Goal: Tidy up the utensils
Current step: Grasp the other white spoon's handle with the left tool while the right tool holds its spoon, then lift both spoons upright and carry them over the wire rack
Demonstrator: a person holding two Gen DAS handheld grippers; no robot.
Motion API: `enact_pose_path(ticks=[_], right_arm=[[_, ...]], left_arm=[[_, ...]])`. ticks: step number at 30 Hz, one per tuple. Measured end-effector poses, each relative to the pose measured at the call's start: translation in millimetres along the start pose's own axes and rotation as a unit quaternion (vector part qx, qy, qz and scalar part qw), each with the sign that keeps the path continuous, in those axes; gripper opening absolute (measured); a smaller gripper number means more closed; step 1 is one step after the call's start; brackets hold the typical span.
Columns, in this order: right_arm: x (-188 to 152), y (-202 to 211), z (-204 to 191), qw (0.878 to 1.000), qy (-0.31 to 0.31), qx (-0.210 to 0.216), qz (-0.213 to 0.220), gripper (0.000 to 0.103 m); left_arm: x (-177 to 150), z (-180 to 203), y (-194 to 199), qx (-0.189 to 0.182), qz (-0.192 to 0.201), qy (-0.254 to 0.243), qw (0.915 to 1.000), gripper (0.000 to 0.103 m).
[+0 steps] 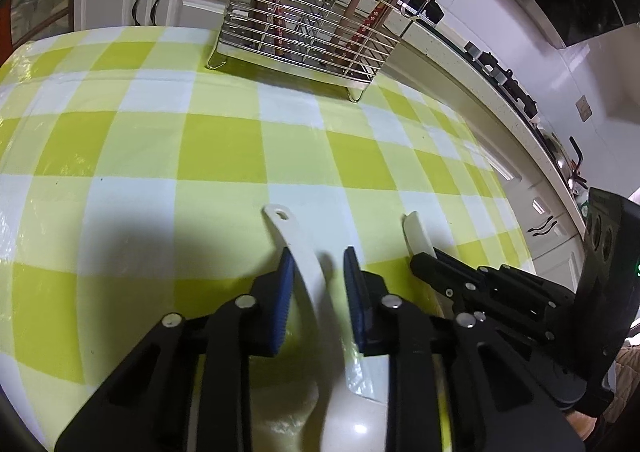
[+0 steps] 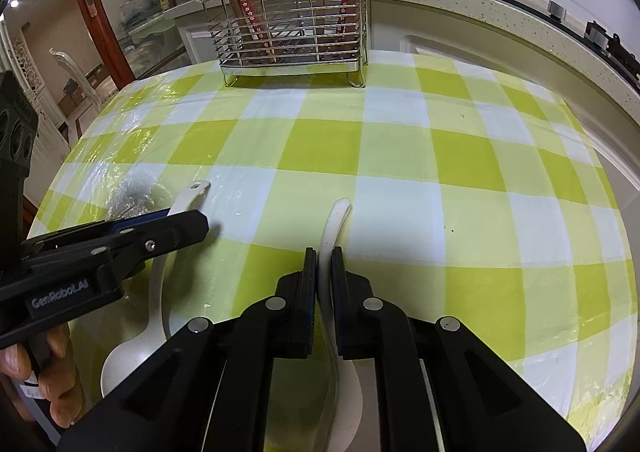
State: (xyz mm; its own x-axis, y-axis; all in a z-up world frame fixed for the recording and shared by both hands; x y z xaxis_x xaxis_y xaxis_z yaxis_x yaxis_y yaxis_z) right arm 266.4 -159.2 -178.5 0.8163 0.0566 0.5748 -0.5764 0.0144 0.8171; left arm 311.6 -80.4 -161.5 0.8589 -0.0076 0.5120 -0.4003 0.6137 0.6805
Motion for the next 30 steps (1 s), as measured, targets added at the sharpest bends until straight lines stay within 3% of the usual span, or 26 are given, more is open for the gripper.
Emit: enact_pose_path(ticks=[9,17,30], right_arm=[[1.7,-1.3,1.5,1.000,0.000,0.009,0.002,0.009],[2.4,-1.7,2.5,1.000,-0.002,0.024,0.000,0.009],[13.1,18.9,10.8,0.999,-0.013,0.029,0.020,0.009]], left_arm=[[1.9,-1.7,-0.7,0.005,-0.004,-0.007,1.0000,0.009],[4.6,-1.9,10.4,0.007,0.004,-0.014,0.9999,0.008],[23.7,11.9,52.6,0.015,0.057,-0.030,0.9978,0.006]])
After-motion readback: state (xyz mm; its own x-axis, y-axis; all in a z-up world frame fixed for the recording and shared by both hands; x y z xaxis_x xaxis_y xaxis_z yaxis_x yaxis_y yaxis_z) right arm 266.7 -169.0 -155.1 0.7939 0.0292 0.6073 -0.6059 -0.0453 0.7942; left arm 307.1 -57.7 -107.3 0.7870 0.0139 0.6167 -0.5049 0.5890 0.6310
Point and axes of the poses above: each gripper's, at about its wrist camera, not at the fingertips, and y roughly against the way its jaws point, z to its right, x to its top, the point moved 10 cm from there along -y, roughly the way its jaws point, and after that the axes turned 9 degrees about -x, right-handed, at the moved point
